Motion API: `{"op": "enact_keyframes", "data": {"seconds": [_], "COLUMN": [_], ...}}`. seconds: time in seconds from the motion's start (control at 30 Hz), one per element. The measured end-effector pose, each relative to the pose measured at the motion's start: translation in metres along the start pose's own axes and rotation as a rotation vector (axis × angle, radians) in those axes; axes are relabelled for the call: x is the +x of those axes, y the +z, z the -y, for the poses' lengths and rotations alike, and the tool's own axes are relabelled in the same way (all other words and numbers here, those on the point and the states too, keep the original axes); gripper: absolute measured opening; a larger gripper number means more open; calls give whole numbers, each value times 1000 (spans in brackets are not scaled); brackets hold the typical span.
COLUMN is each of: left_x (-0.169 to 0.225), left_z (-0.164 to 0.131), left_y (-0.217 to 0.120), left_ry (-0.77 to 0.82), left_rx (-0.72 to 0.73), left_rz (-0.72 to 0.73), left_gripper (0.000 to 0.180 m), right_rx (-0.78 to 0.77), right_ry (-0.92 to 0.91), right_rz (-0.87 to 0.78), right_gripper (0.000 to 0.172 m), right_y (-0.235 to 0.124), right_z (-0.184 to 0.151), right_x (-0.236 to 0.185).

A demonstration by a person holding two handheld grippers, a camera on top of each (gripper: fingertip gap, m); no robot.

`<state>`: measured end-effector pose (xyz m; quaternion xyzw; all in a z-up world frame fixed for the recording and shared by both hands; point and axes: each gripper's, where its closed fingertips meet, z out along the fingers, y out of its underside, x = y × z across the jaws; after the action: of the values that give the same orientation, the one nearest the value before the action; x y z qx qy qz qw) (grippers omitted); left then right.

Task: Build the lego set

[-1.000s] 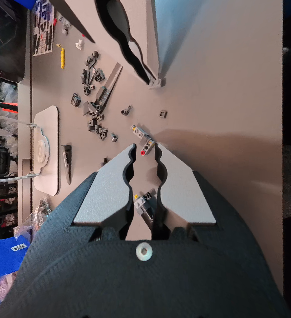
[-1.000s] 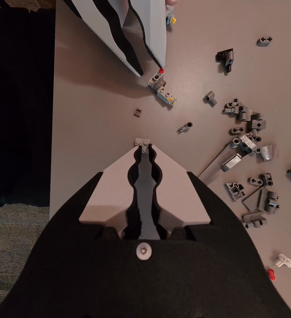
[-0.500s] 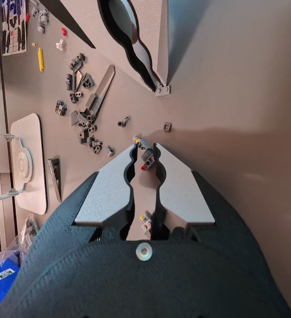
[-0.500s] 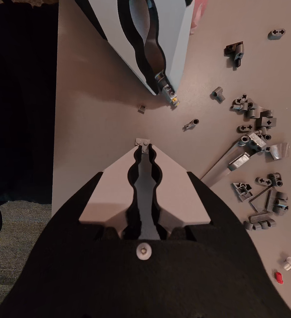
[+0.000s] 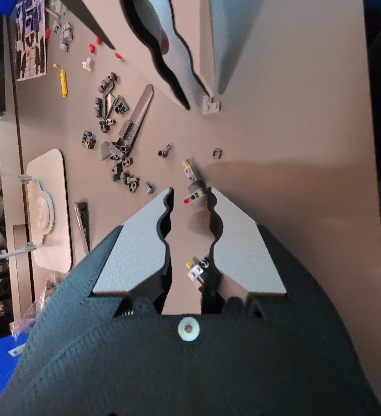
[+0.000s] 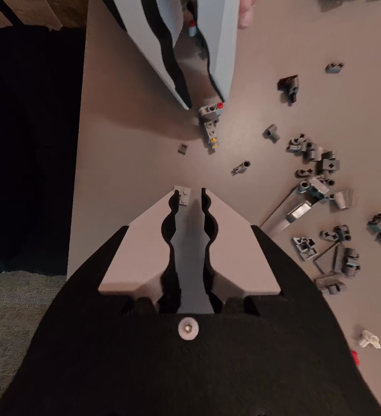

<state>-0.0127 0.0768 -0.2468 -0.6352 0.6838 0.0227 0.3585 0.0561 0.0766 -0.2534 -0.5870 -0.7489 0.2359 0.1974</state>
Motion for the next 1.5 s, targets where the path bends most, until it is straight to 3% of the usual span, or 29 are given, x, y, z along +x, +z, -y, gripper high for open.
{"op": "enact_keyframes", "data": {"seconds": [0.4, 0.97, 1.23, 1.4, 1.5], "left_x": [-4, -18, -53, -59, -51], "left_z": [-6, -9, -33, -66, -71], "left_y": [5, 21, -40, -59, -61], "left_ry": [-54, -14, -157, -221, -223], "left_rx": [-49, -88, -34, -84, -91], "left_rz": [70, 83, 244, 293, 287], "left_gripper": [24, 20, 20, 20, 20], "right_rx": [11, 1, 119, 87, 38], "right_ry": [-67, -15, -16, -70, -102], "right_rz": [-8, 88, -52, -171, -180], "right_gripper": [26, 15, 15, 18, 19], "right_y": [26, 38, 5, 19, 34], "right_z": [39, 39, 59, 76, 82], "right_x": [20, 1, 36, 75, 88]}}
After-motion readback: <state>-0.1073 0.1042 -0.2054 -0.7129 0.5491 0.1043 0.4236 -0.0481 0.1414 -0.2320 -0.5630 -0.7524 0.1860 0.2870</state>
